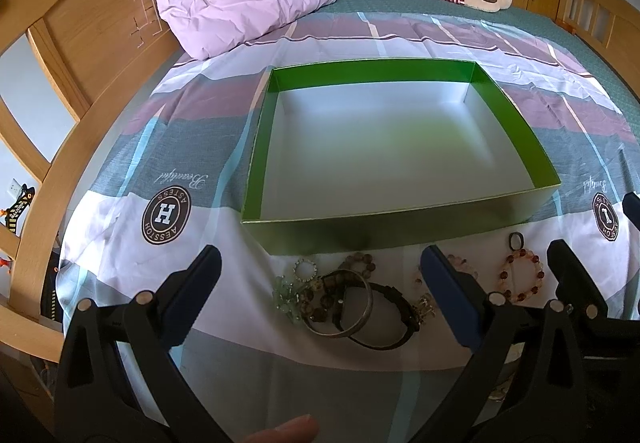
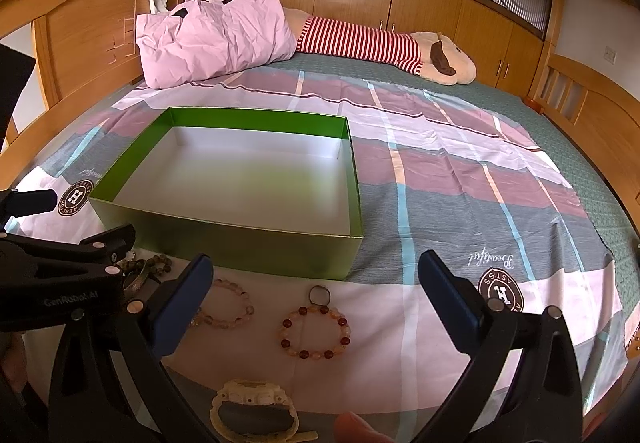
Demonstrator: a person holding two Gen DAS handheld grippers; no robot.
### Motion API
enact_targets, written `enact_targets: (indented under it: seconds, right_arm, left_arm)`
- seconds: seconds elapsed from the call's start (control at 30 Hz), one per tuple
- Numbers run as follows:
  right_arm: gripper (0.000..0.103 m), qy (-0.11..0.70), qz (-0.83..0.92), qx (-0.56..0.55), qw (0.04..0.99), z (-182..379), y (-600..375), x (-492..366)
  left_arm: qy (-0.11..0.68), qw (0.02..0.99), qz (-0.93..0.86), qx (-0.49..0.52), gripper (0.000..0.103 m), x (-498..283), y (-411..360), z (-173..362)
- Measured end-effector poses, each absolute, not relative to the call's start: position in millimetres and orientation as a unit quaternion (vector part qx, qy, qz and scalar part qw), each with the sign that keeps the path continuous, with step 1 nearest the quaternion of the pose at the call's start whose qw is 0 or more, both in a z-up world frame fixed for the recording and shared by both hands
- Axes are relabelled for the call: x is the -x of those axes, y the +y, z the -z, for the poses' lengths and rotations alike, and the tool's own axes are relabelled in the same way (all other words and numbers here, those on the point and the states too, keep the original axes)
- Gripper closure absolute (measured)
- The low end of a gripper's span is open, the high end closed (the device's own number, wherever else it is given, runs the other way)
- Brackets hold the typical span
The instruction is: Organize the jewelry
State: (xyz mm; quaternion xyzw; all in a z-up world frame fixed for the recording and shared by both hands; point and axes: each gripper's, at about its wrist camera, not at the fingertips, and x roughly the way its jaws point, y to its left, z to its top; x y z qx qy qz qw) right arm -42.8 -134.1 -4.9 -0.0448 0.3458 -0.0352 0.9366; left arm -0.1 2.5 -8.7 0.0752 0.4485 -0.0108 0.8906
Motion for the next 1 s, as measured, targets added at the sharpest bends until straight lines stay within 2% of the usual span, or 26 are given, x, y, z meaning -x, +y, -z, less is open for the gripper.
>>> enact_targets:
  seconds: [0.73,1.0]
  right_arm:
    - [0.001,0.347,0.035,0.046,0.936,2.9,-136.2,43.0]
    - [0.001,0.331,0.074,0.034,0.940,-11.8,-169.9,37.8]
  left_arm:
    - [0.456,0.886,0.011,-0.081,0.002,-1.0,-1.2,12.6]
    - [0.471,0.876,-0.027,-0.099,0.002,-12.5,12.6,19.6]
